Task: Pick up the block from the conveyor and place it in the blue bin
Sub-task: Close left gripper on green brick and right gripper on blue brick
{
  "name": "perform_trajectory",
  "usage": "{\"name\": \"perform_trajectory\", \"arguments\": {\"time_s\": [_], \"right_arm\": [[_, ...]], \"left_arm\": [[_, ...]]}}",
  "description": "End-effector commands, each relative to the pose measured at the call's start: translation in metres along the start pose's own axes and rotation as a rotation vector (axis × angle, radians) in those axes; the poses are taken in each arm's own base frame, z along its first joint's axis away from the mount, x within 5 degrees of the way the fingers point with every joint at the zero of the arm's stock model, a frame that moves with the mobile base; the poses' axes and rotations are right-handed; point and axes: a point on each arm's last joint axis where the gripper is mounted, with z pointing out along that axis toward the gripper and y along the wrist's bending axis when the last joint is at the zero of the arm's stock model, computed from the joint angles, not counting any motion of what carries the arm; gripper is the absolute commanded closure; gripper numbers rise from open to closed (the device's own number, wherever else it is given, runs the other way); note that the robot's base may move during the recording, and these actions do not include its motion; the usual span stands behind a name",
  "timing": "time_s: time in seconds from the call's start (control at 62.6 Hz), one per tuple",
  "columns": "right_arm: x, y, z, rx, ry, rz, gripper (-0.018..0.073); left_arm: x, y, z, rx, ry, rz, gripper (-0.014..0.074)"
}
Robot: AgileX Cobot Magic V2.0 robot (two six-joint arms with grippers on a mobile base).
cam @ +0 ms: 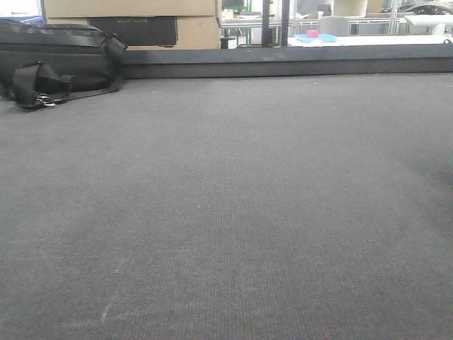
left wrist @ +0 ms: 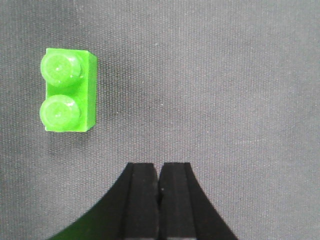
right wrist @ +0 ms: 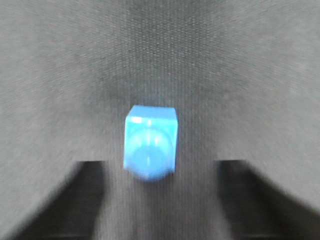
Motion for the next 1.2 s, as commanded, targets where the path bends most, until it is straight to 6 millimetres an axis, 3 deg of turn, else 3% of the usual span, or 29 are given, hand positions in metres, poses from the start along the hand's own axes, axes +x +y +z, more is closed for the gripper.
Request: {"name": "perform_trajectory", "arguments": {"time_s": [0.0,0.144,0.32,0.511,0.671,0.879,1.119,1.182], "right_arm": [[-0.005,-0.001,0.015,-0.002,0.009,0.004,0.0115],[-0.011,-0.002,0.037,-0.006,0.031,0.016,0.0145],[-0.014,-0.003,0.050,-0.004,0.077,0.020,0.0305],[-0.016,-0.002,0.040,-0.006,0.039,0.017,0.0726],[-0.017,0.002,0.001,-0.013,-0.060,0.004,0.0713],[-0.018,0.010,-0.054,-0.066,-0.275,0.009,0.0713],[-0.017,0.013,-0.066,-0.102,-0.335,0.022,0.0713],[-0.018,0.014,-0.065,-0.110,-0.333,0.026,0.0713]], "left_arm": [[-0.002,0.000,-0.003,0.008,-0.018,-0.010,0.0707],[-0.002,0.000,-0.003,0.008,-0.018,-0.010,0.0707],[-0.002,0.000,-0.003,0.008,-0.018,-0.010,0.0707],[-0.001,-0.002,-0.003,0.028,-0.004,-0.020,0.0707],[-0.007,0.013,-0.006,-0.037,-0.040,-0.061,0.0707],[-0.019,0.043,-0.003,0.010,0.072,0.005,0.0707],[-0.031,0.056,0.018,-0.035,0.078,0.014,0.0703],[-0.035,0.056,0.022,-0.037,0.064,0.017,0.0653]]}}
